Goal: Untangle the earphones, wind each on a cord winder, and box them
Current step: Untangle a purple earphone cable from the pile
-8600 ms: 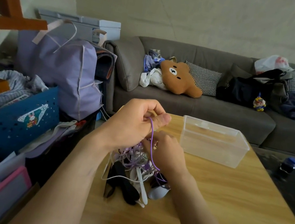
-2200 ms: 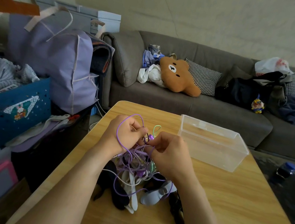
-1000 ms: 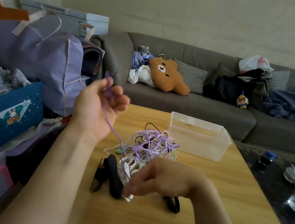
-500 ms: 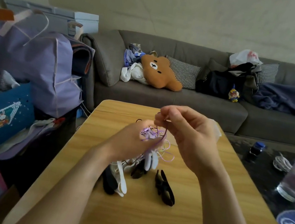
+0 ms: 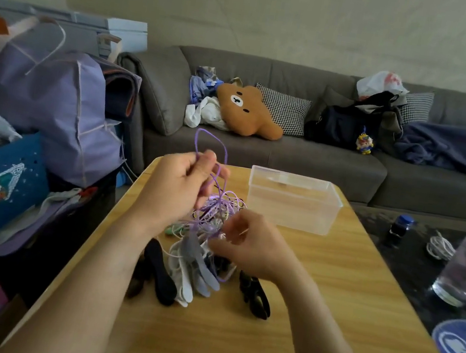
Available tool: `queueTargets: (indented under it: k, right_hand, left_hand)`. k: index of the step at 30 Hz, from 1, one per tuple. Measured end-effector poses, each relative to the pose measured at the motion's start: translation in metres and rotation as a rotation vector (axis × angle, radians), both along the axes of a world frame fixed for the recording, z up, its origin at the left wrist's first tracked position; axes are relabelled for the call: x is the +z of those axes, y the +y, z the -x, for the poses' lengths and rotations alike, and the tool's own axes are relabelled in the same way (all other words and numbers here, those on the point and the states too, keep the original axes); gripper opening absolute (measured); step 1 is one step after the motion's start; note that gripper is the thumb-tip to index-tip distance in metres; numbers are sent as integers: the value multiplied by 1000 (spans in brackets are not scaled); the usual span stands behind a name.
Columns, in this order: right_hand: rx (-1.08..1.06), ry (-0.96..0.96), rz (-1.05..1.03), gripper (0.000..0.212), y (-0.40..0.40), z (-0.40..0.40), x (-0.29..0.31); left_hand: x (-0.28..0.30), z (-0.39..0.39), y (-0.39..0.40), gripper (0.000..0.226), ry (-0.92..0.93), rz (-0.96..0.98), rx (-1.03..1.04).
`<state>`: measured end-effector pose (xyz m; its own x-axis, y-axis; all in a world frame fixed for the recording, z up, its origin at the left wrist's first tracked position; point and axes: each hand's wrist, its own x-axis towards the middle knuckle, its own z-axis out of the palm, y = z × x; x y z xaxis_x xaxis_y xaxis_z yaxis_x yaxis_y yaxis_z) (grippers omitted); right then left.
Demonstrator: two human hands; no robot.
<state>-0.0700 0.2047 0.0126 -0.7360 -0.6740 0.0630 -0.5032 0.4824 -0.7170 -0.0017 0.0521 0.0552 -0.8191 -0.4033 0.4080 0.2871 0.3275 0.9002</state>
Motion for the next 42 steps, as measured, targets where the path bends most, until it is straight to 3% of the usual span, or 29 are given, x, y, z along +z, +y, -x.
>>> queueTargets:
  k: [4,7,11,15,17,21,25,27,29,32,37,39,42]
  right_hand:
    - [3,208,-96,47,-17,-9,-28]
    - [-53,237,-62,40,-17,-4,-32]
    - [-96,270,-73,13,-11,7,-32]
    - [-94,288,-128,24,-2,19,-28]
    - [-74,232,-117,31,0,22,-23]
    - [-125,124,35,50,-10,24,-11]
    - [-69,267,-229,96,-42,31,-1]
    - [-26,265,-310,87,-62,38,6]
    - [-3,291,-333,59,-82,44,16]
    - [-38,362,-243,32,-108,51,35]
    - [-73,492,135,21,-139,53,66]
    - [-65,526,266,20,-144,51,75]
    - [-42,476,263,24,-146,48,79]
  left_hand:
    - [-2,-6,-13,38,-13,10,80]
    - [-9,-11,-28,35,-38,87,147]
    - [-13,-17,-51,33,-7,190,353]
    - [-7,-25,-68,28,96,191,465]
    - [-8,-27,-77,29,65,208,484]
    - [-23,-22,-93,38,-192,284,538]
    - [-41,-12,-99,33,-301,258,487]
    - [-49,-7,-103,29,-346,280,479]
    - [-55,-4,-106,30,-391,266,435]
    - [-58,-3,-108,30,-462,217,366]
    - [-48,-6,-103,37,-382,148,322]
    - [-43,-6,-102,52,-390,68,316]
    - [-41,-3,-102,53,-444,-15,267]
